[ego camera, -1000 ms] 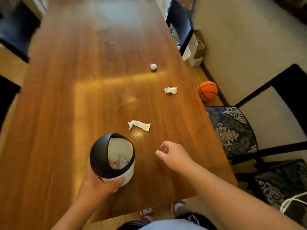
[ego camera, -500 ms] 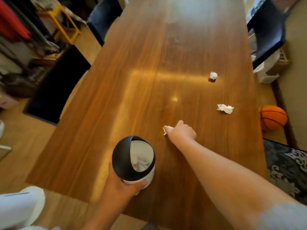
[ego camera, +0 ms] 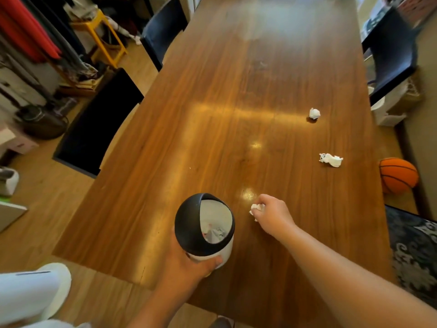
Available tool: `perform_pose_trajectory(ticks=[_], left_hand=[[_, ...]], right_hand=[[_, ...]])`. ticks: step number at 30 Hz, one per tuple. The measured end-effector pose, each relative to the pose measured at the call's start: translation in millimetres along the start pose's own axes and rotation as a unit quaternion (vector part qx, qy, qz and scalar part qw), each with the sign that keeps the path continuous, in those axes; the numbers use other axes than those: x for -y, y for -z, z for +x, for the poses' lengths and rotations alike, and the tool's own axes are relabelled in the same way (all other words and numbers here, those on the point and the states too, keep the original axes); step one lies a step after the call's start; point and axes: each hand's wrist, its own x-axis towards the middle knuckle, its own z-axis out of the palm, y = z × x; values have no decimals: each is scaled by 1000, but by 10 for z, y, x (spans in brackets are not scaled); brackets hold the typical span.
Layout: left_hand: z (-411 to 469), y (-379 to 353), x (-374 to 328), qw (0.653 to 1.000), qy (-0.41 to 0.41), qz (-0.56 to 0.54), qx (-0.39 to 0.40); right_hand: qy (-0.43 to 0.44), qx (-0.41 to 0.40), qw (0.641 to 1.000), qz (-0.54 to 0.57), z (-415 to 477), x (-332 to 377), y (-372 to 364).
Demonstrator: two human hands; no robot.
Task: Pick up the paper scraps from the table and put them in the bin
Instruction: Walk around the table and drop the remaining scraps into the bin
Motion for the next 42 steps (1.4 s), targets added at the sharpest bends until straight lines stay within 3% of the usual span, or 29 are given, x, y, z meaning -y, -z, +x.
perform_pose_trajectory(ticks=[3,6,10,12,13,14,16,17,18,23,31,37,42], left_hand=[[47,-13,-67,1000,6,-15,25],[111,-77,-135,998,-1,-18,62],[219,-243,-250,995,-28,-11,97],[266,-329,-336,993,-46,-12,111],[290,-368,-377,991,-54,-15,118],[310,-404,-419,990,-57,-18,125],[345,-451,-495,988,-63,-21,137],[364,-460,-526,988,-68,-19,140],[385,-461,-553,987,-73,-15,142],[549,-440,-549,984,-95,4,148],[1002,-738,-600,979,-105,20,175],[1464,-1266,-666,979,-92,20,182],[1888,-1701,-720,981,-105,23,160]], right_hand=[[40,-27,996,81,-439,135,353],[127,-112,974,153,-854,456,925],[299,-312,877,209,-1447,951,1680],[338,-386,837,191,-1577,1052,1719],[334,-385,841,179,-1560,1052,1639],[316,-348,869,156,-1509,1018,1511],[237,-201,950,21,-1411,961,1170],[216,-150,963,-52,-1375,882,1037],[216,-142,963,-72,-1342,802,971],[194,-227,953,44,-1236,486,1155],[10,-176,983,60,-628,-341,1253],[-101,-198,974,51,252,-858,1474],[-121,-252,960,-8,1046,-1065,1666]])
